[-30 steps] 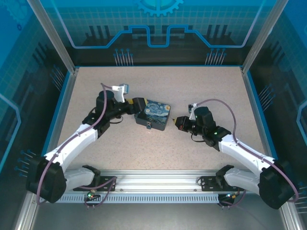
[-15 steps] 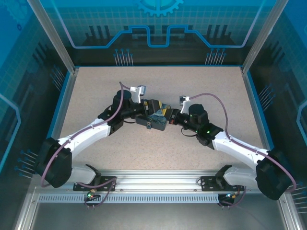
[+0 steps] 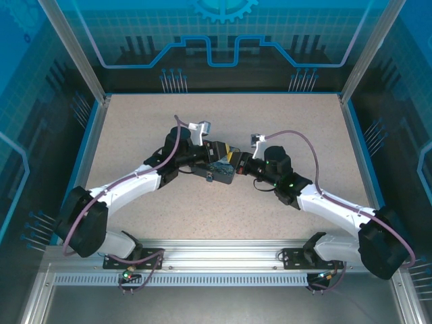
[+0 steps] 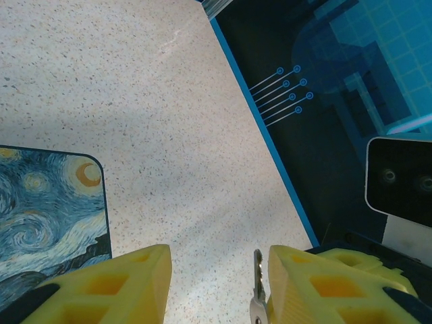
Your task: Unlock a padlock with a key
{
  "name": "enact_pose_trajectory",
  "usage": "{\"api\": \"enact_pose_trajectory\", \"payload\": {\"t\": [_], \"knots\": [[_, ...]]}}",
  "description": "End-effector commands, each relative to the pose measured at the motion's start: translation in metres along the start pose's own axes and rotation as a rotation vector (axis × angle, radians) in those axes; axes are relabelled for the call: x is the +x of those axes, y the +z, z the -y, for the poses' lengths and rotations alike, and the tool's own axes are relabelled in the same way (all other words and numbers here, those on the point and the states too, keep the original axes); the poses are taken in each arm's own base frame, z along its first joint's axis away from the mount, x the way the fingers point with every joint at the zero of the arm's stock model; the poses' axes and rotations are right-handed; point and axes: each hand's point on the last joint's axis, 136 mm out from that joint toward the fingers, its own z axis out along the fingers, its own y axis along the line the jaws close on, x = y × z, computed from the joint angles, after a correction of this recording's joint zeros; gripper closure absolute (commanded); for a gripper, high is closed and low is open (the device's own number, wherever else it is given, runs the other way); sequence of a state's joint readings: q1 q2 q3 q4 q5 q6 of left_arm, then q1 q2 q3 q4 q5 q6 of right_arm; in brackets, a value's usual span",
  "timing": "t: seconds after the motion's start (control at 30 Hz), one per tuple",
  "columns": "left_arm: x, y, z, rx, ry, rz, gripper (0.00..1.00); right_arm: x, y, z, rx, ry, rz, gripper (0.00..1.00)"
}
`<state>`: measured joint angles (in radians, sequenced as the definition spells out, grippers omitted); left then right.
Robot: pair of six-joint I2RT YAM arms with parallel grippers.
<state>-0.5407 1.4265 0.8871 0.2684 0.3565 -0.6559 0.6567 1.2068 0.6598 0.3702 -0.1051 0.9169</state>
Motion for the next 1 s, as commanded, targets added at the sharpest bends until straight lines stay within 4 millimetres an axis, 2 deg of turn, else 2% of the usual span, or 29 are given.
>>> {"api": "enact_pose_trajectory", "payload": {"t": [0.0, 0.17, 0.3, 0.4, 0.57, 0.67, 0.83, 0.97], "knots": [[-0.011, 0.003, 0.014, 0.040, 0.017, 0.024, 0.56, -0.004, 0.002, -0.014, -0.019, -0.050, 0.003, 1.00], [-0.011, 0.001, 0.011, 0.023, 0.004, 0.038, 0.50, 0.004, 0.001, -0.008, 0.023, -0.150, -0.034, 1.00], [-0.018, -0.010, 0.014, 0.010, 0.017, 0.081, 0.45, 0.014, -0.008, 0.009, 0.097, -0.285, -0.080, 1.00], [-0.022, -0.019, 0.020, 0.010, 0.035, 0.098, 0.43, 0.016, -0.016, 0.012, 0.109, -0.408, -0.093, 1.00], [-0.021, -0.026, 0.036, 0.056, 0.049, 0.067, 0.44, 0.013, -0.032, 0.003, 0.072, -0.622, -0.057, 1.00], [-0.017, -0.028, 0.040, 0.074, 0.052, 0.042, 0.48, 0.010, -0.039, -0.004, 0.056, -0.711, -0.050, 1.00], [-0.009, -0.027, 0.049, 0.123, 0.056, -0.004, 0.53, 0.013, -0.042, -0.011, 0.035, -0.796, -0.080, 1.00], [-0.007, -0.025, 0.054, 0.145, 0.055, -0.018, 0.53, 0.016, -0.039, -0.015, 0.036, -0.824, -0.101, 1.00]]}}
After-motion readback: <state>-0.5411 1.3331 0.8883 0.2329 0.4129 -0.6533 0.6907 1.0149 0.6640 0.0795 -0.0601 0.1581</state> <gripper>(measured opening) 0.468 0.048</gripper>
